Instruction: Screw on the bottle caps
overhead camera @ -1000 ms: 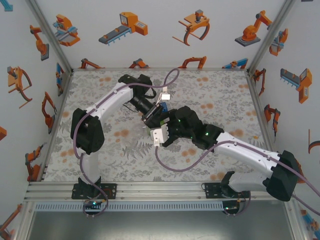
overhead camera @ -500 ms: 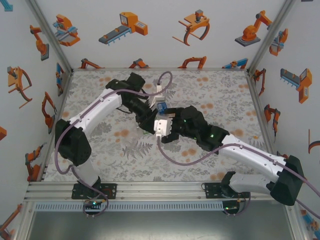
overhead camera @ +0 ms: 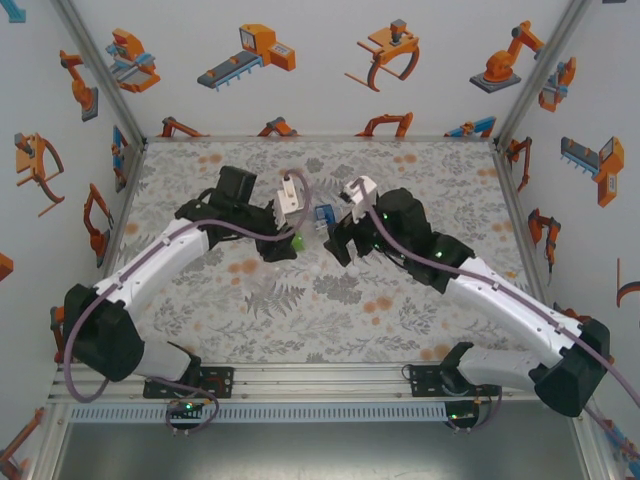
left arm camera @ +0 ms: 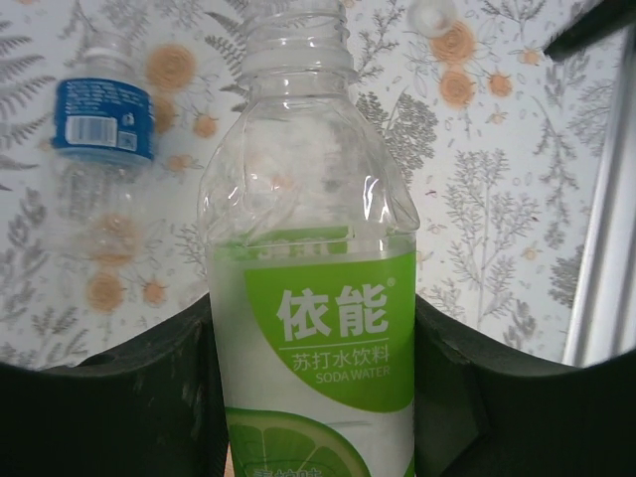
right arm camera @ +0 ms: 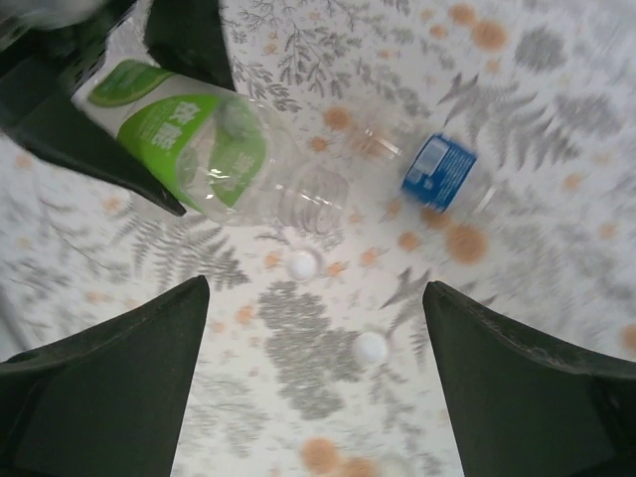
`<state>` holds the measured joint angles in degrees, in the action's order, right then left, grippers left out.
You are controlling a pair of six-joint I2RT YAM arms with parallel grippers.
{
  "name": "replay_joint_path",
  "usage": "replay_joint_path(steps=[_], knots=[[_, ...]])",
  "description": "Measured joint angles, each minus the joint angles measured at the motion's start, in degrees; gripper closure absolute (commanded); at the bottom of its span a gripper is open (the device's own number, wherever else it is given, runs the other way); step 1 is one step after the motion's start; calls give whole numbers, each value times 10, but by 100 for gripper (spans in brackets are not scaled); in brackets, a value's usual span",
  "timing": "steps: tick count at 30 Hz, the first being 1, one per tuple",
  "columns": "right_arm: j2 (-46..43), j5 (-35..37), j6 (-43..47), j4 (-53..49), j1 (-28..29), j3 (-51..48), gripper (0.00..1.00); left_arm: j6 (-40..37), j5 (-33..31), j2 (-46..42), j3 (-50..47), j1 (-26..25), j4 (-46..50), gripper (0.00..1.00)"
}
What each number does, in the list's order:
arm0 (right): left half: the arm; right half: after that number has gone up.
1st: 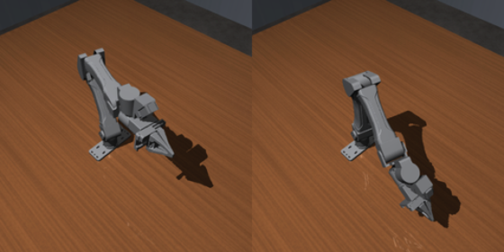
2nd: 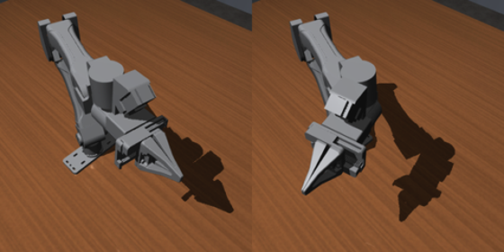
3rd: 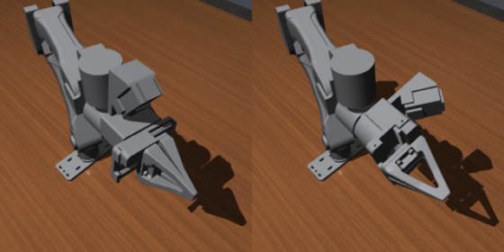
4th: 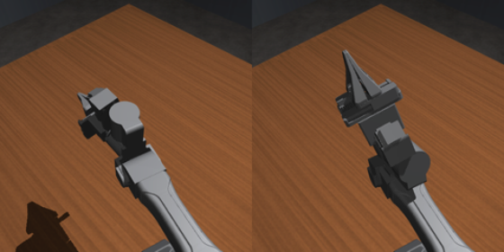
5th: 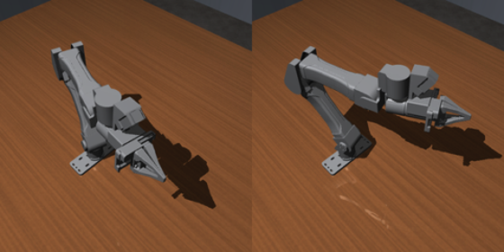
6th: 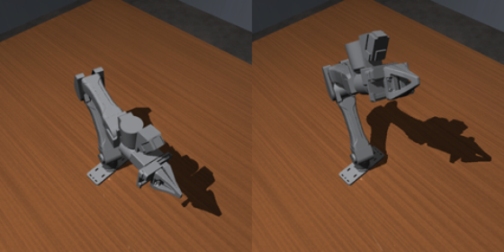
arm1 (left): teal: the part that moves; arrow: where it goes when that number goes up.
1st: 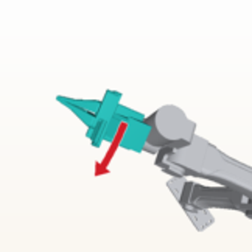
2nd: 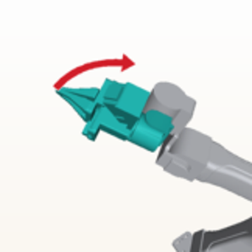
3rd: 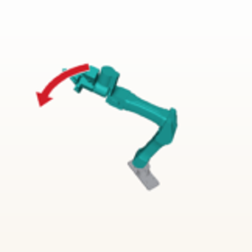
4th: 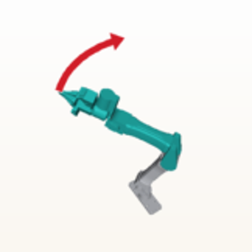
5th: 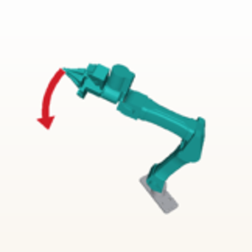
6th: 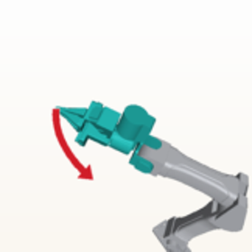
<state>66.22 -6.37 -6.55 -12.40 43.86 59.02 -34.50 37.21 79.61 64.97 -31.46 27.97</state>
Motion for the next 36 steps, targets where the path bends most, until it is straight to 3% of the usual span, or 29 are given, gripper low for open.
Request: replay_joint_path(steps=[6, 12, 20, 29, 36], knots=[[18, -57, -249, -15, -42, 0, 33, -21, -6, -26, -32, 0, -53, 100], [33, -120, -397, -20, -55, 0, 37, -23, -18, -51, -72, 0, -95, 100], [22, -126, -445, -51, -100, -15, 41, -8, -33, -104, -111, 6, -151, 100], [10, -102, -421, -119, -111, -36, 42, 32, -9, -132, -120, 19, -213, 100], [-49, -169, -379, 27, -111, -116, 41, 106, 86, -129, -126, 30, -271, 100]])
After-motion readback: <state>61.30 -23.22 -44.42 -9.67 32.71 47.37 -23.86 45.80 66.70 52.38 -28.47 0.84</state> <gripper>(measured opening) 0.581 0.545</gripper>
